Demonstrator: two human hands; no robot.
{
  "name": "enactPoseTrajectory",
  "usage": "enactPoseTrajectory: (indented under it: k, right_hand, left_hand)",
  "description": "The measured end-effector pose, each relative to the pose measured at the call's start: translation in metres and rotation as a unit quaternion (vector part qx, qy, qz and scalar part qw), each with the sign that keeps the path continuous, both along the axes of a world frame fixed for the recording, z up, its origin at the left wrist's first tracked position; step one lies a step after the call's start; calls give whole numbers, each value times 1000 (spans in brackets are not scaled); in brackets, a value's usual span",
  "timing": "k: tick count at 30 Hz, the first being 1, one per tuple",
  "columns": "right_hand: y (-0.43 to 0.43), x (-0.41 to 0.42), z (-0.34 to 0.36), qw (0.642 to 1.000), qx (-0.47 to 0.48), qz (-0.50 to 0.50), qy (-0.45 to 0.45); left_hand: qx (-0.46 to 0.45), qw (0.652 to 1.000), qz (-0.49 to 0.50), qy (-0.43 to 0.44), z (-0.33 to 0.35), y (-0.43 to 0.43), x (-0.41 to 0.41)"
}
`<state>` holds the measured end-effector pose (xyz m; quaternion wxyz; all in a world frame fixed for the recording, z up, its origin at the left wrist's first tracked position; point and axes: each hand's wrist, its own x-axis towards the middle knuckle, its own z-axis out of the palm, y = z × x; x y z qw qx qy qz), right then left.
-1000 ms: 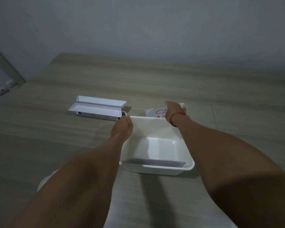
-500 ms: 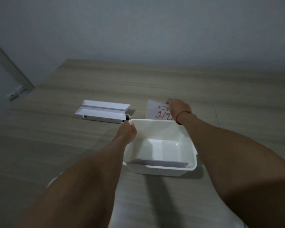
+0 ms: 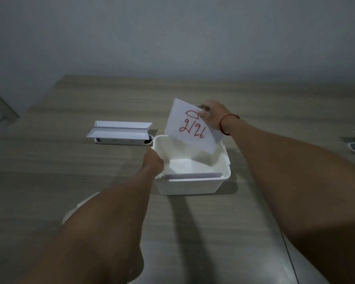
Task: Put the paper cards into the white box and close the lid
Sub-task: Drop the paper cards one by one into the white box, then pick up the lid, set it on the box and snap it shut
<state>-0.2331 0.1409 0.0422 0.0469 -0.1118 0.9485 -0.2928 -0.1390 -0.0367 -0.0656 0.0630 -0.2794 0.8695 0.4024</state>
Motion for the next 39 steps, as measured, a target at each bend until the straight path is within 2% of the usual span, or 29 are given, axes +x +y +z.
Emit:
enactPoseTrajectory:
  k: [5,9,12,21,24,27,30,32,35,39]
  right_hand:
    - [-4,32,-35,984,97,59,-139]
    - [-8,52,-59,947,196,116,-227]
    - [-10,58,-77,922,237,104,-288]
    - [2,67,-80,931,222,55,-284]
    - [-5,75,-62,953,157,35,-257]
    - [-28,75,-44,980,55,15,-190]
    - [-70,82,-23,988,2,40,-147]
    - [-105,93,-17,986,0,86,-146]
    - [-151,120,-20,976,44,138,-166]
    - [-197,151,-56,961,91,159,-205]
  left_hand:
    - [6,1000,6,22,-4,-6,4]
    - [28,998,34,34,-6,-3,5]
    - [35,998,16,50,-9,0,2]
    - [20,999,-32,32,-8,11,-5]
    - [6,999,-43,25,-3,4,3]
    - [-20,998,-44,29,17,-12,18]
    - [-41,999,-13,28,32,-45,36]
    - [-41,998,35,30,31,-78,54]
    - [-38,995,96,-4,27,-124,92]
    - [-53,984,162,-54,10,-168,145]
